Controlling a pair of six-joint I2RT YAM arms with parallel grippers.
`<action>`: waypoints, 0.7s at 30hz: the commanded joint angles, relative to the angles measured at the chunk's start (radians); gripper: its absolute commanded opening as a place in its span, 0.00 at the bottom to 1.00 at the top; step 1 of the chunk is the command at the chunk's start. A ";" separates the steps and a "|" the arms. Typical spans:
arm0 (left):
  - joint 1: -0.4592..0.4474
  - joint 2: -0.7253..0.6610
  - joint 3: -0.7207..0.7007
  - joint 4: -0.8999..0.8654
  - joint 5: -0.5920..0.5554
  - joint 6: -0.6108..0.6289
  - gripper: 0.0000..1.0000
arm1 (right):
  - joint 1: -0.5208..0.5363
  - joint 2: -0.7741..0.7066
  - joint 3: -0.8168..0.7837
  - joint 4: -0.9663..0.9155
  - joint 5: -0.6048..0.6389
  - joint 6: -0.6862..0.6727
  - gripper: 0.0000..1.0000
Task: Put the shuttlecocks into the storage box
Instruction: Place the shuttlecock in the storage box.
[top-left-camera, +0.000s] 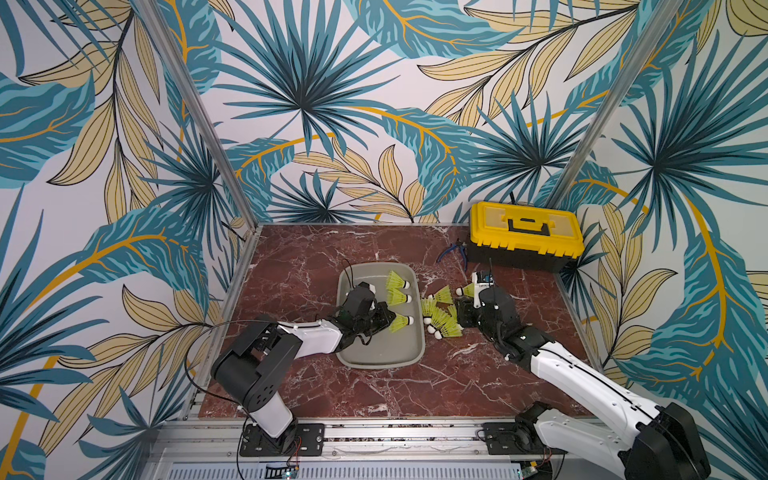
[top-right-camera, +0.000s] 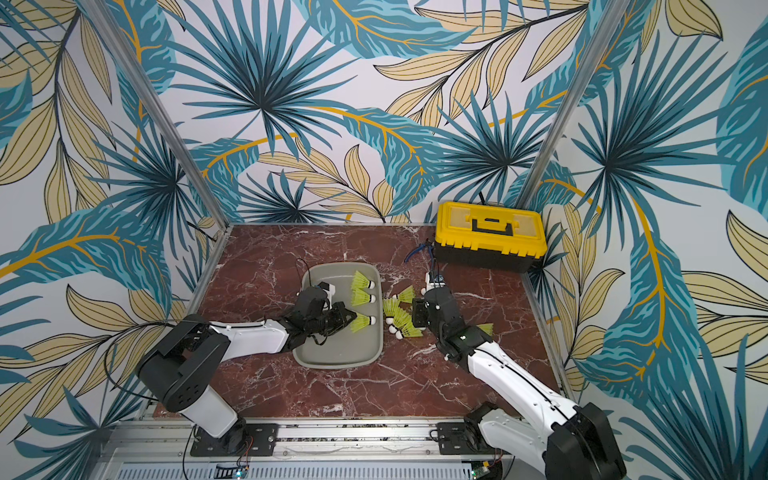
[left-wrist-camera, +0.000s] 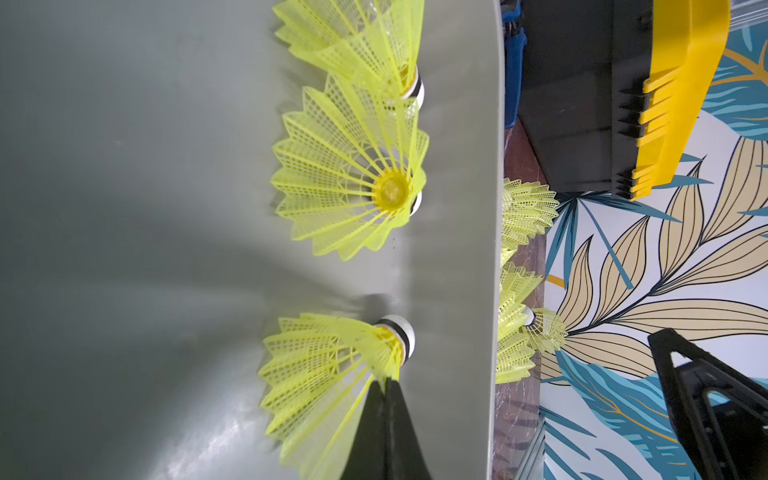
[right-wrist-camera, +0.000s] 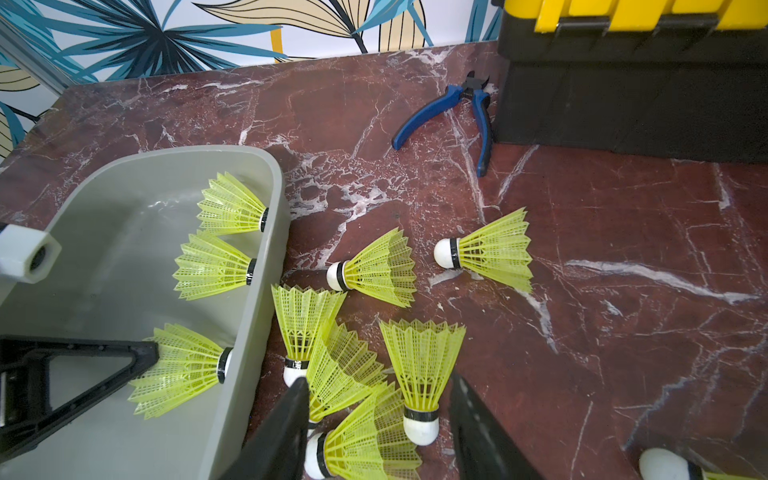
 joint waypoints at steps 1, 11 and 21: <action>0.001 0.010 0.051 -0.013 -0.008 0.032 0.00 | 0.003 0.012 -0.026 -0.012 -0.008 -0.002 0.55; 0.014 0.033 0.079 -0.040 -0.005 0.056 0.00 | 0.002 0.013 -0.026 -0.017 -0.010 0.001 0.55; 0.020 0.038 0.096 -0.068 -0.027 0.079 0.01 | 0.002 0.018 -0.028 -0.016 -0.008 0.001 0.54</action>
